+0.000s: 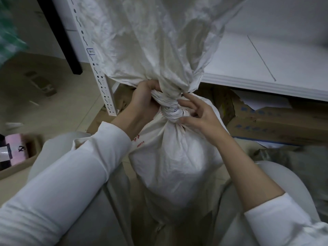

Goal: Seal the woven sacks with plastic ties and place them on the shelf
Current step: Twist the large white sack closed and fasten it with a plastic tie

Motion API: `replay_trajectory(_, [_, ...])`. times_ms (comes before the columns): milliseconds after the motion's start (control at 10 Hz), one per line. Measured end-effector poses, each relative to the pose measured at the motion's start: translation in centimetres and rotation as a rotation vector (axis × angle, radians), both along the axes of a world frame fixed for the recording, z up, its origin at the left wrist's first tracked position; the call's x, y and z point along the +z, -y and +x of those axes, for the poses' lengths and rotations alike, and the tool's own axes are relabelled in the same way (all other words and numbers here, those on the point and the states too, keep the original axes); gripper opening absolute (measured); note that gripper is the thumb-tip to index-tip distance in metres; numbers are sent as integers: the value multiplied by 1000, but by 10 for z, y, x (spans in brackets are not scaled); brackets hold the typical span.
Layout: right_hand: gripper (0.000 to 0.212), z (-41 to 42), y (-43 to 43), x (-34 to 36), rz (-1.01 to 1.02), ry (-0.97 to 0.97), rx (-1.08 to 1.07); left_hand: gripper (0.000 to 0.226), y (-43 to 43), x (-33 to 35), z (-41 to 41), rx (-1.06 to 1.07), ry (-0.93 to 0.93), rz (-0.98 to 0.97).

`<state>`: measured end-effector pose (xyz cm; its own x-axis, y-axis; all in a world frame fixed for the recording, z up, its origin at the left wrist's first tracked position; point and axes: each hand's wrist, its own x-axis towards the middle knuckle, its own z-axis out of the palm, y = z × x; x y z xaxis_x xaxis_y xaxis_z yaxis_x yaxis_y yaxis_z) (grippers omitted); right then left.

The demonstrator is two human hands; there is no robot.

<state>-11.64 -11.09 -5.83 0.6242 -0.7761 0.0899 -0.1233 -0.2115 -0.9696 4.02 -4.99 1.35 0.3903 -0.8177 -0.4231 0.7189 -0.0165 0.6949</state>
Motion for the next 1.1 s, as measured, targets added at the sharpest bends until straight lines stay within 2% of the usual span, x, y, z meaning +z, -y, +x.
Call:
replay_trajectory(100, [96, 2, -6, 13, 64, 69, -31, 54, -5, 2, -5, -84, 106, -44])
replay_trajectory(200, [87, 11, -13, 21, 70, 112, -106, 42, -12, 9, -11, -75, 117, 3])
replay_trajectory(300, [75, 17, -19, 24, 88, 193, -187, 39, -10, 4, -11, -177, 159, -52])
replay_trajectory(400, [57, 17, -24, 28, 77, 271, -236, 42, -13, 13, -9, -168, 214, 35])
replay_trajectory(500, [54, 17, -25, 30, 77, 333, -236, 36, -24, 9, 8, -135, 528, 26])
replay_trajectory(600, [46, 21, -22, 30, 19, 352, -295, 52, 37, -47, 3, 841, 816, -5])
replay_trajectory(700, [35, 23, -19, 29, 0, 348, -405, 29, 17, -36, -9, 207, 653, -45])
replay_trajectory(800, [33, 23, -15, 29, -84, 288, -494, 50, 15, -41, 17, -128, 559, 103])
replay_trajectory(900, [27, 26, -15, 25, -256, 184, -542, 54, 8, -39, 12, 25, 576, 89])
replay_trajectory(1000, [20, 32, -18, 22, -410, 132, -614, 18, 0, -31, 1, 138, 567, 51])
replay_trajectory(1100, [18, 33, -13, 19, -496, 88, -708, 38, -6, -30, 1, 135, 546, -118])
